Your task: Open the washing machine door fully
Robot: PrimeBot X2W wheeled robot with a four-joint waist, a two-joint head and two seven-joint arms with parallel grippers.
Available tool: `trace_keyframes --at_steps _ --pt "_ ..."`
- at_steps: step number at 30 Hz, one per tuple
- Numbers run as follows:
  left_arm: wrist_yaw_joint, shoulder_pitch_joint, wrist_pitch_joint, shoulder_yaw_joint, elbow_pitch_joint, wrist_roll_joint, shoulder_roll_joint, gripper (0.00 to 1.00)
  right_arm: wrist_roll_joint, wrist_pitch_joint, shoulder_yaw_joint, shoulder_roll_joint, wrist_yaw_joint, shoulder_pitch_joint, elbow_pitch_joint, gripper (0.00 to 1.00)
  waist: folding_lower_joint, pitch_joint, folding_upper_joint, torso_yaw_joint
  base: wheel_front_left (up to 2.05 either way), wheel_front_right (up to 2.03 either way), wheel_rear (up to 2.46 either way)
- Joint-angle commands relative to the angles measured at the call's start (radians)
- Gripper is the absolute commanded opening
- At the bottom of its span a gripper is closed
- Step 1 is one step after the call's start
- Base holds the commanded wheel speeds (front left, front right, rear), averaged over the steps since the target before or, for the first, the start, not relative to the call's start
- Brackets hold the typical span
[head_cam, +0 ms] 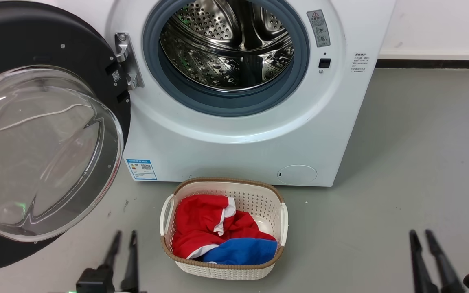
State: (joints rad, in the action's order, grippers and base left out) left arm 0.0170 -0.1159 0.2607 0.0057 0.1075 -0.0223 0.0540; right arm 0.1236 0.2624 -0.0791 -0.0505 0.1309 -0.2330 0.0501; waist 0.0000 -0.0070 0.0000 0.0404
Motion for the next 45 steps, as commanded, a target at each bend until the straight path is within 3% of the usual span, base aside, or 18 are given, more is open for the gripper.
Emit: trace_keyframes --at_steps 1,45 --pt "0.000 -0.004 -0.003 0.001 0.013 -0.002 -0.001 0.00 0.002 0.000 0.001 0.000 0.000 -0.001 -0.011 0.00 0.0000 0.000 0.0000 0.000 0.00 0.00 0.00" --pt "0.055 0.106 -0.180 0.053 0.080 -0.754 -0.003 0.00 0.742 -0.145 0.027 -0.032 0.000 0.162 -0.149 0.00 0.0000 0.003 0.0000 -0.014 0.00 0.00 0.00"
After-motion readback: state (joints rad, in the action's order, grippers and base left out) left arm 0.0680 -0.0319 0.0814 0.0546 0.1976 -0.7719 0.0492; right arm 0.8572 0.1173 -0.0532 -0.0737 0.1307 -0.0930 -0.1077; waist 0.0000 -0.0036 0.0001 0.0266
